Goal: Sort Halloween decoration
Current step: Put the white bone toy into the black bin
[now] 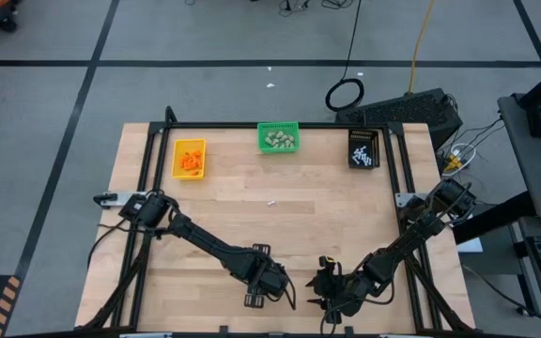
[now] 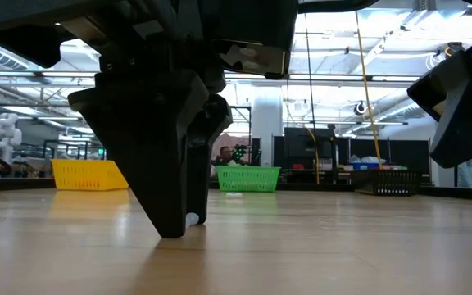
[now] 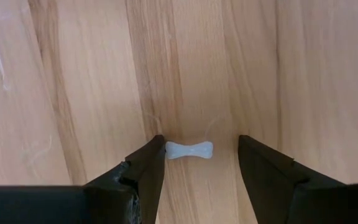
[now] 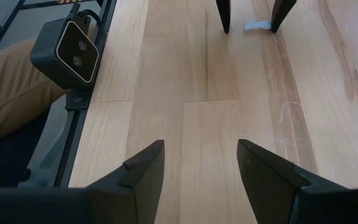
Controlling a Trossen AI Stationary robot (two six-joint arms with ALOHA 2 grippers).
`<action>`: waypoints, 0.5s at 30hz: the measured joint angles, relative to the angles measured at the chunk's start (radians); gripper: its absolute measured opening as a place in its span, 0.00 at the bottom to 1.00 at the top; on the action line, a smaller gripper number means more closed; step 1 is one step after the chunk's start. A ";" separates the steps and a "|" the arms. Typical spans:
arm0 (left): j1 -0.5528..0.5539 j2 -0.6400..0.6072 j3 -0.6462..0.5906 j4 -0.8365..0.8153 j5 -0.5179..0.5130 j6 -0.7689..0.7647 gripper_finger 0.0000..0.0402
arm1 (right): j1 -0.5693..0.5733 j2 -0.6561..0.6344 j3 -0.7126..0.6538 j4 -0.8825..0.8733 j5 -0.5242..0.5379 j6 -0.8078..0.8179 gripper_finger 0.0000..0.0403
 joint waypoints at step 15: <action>0.009 0.000 0.000 0.000 0.014 -0.001 0.48 | 0.000 0.000 0.000 0.000 0.000 0.000 0.47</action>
